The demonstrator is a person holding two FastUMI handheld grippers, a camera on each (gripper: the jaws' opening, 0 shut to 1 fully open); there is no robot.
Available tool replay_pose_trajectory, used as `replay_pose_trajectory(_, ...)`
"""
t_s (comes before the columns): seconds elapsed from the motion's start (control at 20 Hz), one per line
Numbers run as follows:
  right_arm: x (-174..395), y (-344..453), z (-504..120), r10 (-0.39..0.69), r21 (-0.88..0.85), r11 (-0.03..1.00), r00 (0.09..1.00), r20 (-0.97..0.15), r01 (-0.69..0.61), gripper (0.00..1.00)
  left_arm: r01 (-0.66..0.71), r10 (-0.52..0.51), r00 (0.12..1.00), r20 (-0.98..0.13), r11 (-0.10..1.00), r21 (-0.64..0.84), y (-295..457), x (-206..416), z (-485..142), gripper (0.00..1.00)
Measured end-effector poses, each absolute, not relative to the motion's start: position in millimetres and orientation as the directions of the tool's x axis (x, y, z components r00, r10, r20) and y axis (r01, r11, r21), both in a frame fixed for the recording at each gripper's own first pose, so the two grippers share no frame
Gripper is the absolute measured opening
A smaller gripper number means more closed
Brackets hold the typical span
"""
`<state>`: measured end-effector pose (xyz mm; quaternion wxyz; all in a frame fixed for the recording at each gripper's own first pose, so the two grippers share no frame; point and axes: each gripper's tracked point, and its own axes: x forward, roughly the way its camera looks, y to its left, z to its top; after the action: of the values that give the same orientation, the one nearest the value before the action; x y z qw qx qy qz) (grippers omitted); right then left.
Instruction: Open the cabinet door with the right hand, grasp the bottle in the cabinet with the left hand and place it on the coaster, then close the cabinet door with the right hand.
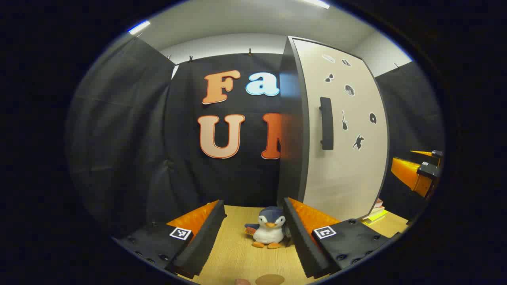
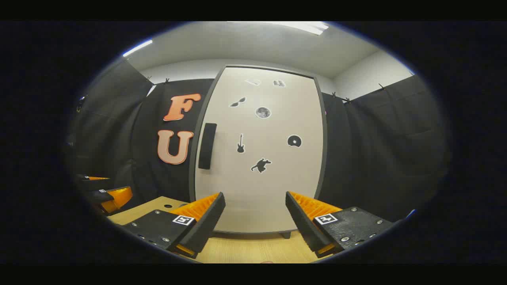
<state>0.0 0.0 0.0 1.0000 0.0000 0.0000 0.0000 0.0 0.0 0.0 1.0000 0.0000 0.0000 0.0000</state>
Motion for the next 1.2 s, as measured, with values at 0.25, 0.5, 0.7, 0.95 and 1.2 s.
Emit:
replay_pose_trajectory(0.25,-5,13,-1,0.065,-0.038,0.997,0.998,-0.023,-0.066,0.96,-0.04,0.039,0.999,0.035,0.999,0.036,3,-10,17,0.94)
replay_pose_trajectory(0.5,-4,21,1,0.071,-0.053,0.996,0.997,-0.019,-0.072,0.94,0.01,-0.011,0.999,0.053,0.999,0.031,-8,-7,25,0.96)
replay_pose_trajectory(0.7,-3,31,11,0.067,-0.091,0.994,0.998,0.018,-0.065,0.94,0.044,-0.045,0.998,0.047,0.999,0.024,-16,1,29,0.96)
replay_pose_trajectory(0.95,4,45,1,0.082,-0.077,0.994,0.996,-0.017,-0.083,0.95,0.078,-0.08,0.996,0.038,0.996,0.053,-21,3,24,0.96)
replay_pose_trajectory(1.2,23,56,7,0.107,-0.047,0.993,0.994,-0.011,-0.107,0.94,0.079,-0.08,0.996,0.026,0.996,0.028,-17,6,23,0.96)
